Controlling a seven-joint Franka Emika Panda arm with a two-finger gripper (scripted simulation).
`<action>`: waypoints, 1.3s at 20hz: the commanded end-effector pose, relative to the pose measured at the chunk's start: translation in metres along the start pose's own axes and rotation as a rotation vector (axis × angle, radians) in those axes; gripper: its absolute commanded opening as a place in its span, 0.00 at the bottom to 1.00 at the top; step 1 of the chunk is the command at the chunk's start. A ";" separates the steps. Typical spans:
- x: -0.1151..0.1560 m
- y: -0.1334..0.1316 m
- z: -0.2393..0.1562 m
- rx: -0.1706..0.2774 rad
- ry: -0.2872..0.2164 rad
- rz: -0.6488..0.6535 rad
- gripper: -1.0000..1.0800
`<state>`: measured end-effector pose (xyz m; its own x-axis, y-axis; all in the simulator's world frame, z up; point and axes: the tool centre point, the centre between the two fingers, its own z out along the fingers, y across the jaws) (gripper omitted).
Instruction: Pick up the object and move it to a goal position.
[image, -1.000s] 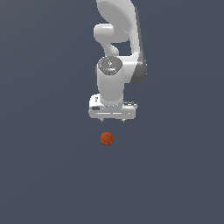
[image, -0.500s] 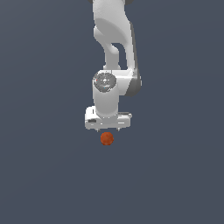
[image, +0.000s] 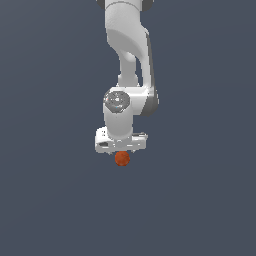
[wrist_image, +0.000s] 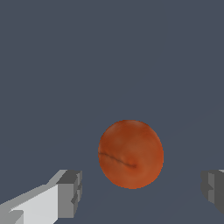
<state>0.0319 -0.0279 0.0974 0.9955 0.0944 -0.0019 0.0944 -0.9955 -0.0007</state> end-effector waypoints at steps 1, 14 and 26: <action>0.000 0.000 0.001 0.000 0.000 0.000 0.96; 0.001 0.000 0.050 -0.001 0.002 -0.004 0.96; 0.001 0.001 0.051 -0.001 0.002 -0.004 0.00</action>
<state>0.0327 -0.0284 0.0473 0.9952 0.0980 -0.0006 0.0980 -0.9952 -0.0001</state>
